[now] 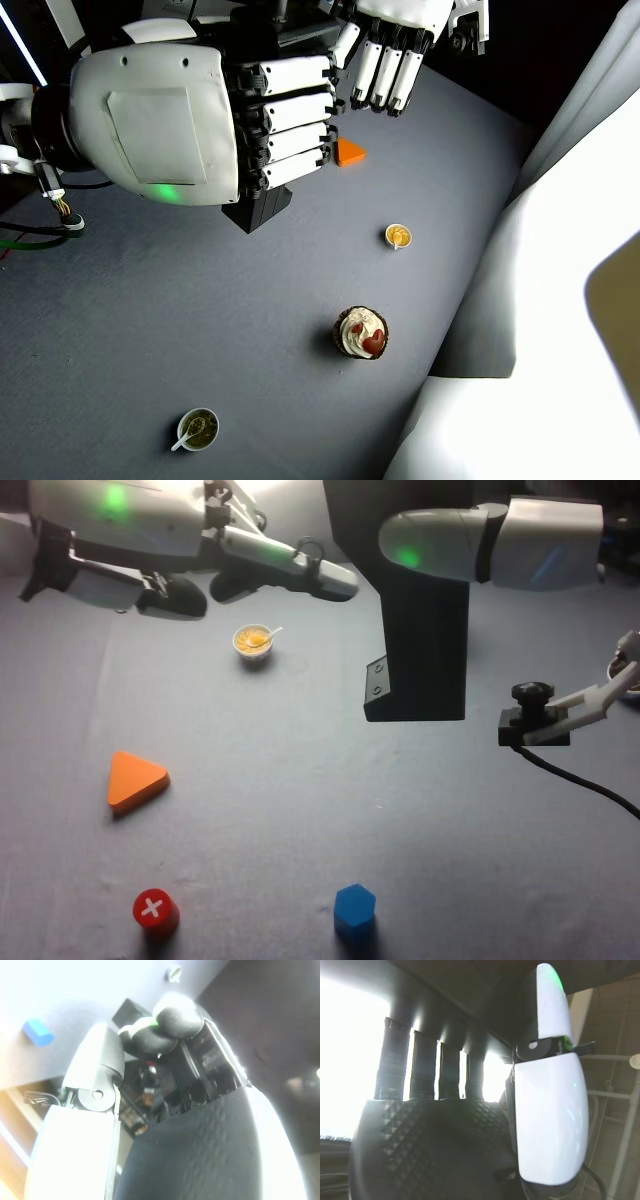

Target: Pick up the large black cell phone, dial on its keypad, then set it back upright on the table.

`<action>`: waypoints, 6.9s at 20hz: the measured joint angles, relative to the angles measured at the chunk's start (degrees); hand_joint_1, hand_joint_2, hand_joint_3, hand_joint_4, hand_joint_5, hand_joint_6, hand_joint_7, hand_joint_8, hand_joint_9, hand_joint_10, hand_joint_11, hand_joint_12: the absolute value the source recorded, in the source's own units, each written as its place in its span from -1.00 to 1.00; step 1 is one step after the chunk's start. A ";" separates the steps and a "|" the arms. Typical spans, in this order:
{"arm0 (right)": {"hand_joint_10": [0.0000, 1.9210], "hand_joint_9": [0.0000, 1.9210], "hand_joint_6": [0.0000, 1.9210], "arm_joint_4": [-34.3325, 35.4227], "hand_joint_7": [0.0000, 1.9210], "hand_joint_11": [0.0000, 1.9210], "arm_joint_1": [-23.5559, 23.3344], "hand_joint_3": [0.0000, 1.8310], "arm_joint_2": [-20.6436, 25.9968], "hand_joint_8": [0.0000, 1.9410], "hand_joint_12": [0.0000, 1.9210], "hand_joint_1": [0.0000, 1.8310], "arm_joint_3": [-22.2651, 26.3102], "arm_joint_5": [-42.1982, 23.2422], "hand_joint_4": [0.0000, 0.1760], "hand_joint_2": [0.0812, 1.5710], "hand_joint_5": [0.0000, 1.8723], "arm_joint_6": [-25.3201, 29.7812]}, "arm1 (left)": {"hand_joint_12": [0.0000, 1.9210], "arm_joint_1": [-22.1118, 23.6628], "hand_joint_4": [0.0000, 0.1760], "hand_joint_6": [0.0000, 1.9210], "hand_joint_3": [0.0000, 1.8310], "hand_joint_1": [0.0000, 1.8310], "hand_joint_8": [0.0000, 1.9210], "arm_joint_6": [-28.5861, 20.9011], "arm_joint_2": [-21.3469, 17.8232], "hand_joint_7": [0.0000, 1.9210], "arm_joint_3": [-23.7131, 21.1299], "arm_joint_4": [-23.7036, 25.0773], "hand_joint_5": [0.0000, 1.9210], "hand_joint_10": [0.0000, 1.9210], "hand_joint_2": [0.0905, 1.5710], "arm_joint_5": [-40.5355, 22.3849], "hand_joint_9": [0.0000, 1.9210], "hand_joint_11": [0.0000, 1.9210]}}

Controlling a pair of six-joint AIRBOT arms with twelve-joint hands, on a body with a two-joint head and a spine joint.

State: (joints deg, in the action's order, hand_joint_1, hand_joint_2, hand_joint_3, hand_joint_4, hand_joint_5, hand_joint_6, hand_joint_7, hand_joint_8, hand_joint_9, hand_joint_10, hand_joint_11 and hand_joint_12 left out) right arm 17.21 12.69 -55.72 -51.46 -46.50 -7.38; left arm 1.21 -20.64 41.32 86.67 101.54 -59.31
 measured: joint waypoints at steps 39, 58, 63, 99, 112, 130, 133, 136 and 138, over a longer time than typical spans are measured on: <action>0.60 -0.22 -0.02 5.29 -0.24 -0.20 -0.04 -1.00 0.13 0.40 0.53 0.47 0.98 -4.55 -1.00 0.50 -0.04 -1.68 | 1.00 -2.89 0.39 -0.99 -1.00 0.43 0.63 -0.28 -1.88 -0.30 -2.58 -3.56 -0.89 1.00 0.59 -2.43 -0.23 -0.34; 0.60 -0.23 -0.06 5.68 -0.26 -0.20 17.79 -1.00 -7.15 0.40 0.54 0.47 -8.02 -24.57 -1.00 0.49 0.01 9.20 | 0.21 -2.58 -1.00 -1.00 -1.00 -0.74 -0.97 -17.99 -2.56 -0.22 6.88 -7.63 -0.53 -0.68 0.66 -20.24 -0.31 -0.68; 0.54 -0.18 -0.02 5.14 -0.24 -0.17 20.28 -1.00 -8.28 0.43 0.47 0.48 -10.64 -26.99 -1.00 0.49 -0.05 10.95 | -0.44 -2.58 -1.00 -1.00 -1.00 -1.00 -0.99 -19.43 -2.56 -0.77 6.88 -11.04 -0.75 -1.00 0.55 -15.08 -0.82 -1.00; 0.48 -0.13 0.03 -1.70 -0.21 -0.16 25.83 -1.00 -17.70 0.37 0.47 0.48 -22.14 -31.65 -1.00 0.47 -0.07 14.93 | -0.41 -6.16 -1.00 -1.00 -1.00 -1.00 -1.00 -35.21 -2.91 -0.71 1.31 -10.38 -0.78 -1.00 0.50 6.19 -0.75 -1.00; 0.28 -0.11 0.01 -4.02 -0.19 -0.09 26.91 -1.00 -17.40 0.28 0.60 0.61 -22.18 -33.16 -1.00 0.43 -0.09 14.86 | -0.46 -6.64 -1.00 -1.00 -1.00 -1.00 -1.00 -38.95 -2.91 -0.69 1.09 -10.12 -0.77 -1.00 0.51 8.41 -0.75 -1.00; -0.98 -0.38 -1.00 -3.96 -0.39 -0.75 27.65 -1.00 -17.29 -1.00 0.10 0.04 -22.18 -33.81 -1.00 0.32 -0.41 14.93 | -0.35 -7.21 -1.00 -1.00 -1.00 -1.00 -1.00 -48.83 -3.67 -0.69 0.70 -6.73 -0.77 -1.00 0.51 10.88 -0.74 -1.00; -1.00 -0.62 -1.00 -3.98 -0.60 -0.99 27.65 -1.00 -17.29 -1.00 -0.04 -0.09 -22.18 -33.81 -0.83 0.30 -0.58 14.95 | -0.35 -7.21 -1.00 -0.99 -1.00 -1.00 -0.99 -48.17 -3.74 -0.68 1.90 -6.03 -0.75 -1.00 0.51 11.13 -0.74 -1.00; -1.00 -0.93 -1.00 -3.98 -0.89 -1.00 27.65 -1.00 -17.29 -1.00 -0.69 -0.32 -22.18 -33.86 0.37 0.20 -0.92 15.02 | -0.40 -7.21 -1.00 -0.99 -1.00 -1.00 -0.99 -48.19 -3.74 -0.68 1.88 -6.10 -0.77 -1.00 0.50 10.86 -0.74 -1.00; -1.00 -1.00 -1.00 -3.89 -1.00 -1.00 27.65 -1.00 -17.29 -1.00 -0.98 -0.45 -22.18 -33.88 0.93 0.06 -1.00 15.02 | -0.36 -7.21 -1.00 -0.99 -1.00 -1.00 -1.00 -48.19 -3.74 -0.68 1.88 -6.21 -0.75 -1.00 0.51 10.82 -0.74 -1.00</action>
State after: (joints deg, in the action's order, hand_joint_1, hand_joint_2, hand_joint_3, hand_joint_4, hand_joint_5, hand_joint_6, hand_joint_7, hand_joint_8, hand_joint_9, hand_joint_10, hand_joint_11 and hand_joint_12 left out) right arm 13.32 40.34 -73.01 -73.65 -80.38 7.64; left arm -6.00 -68.84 37.58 88.55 95.33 -48.49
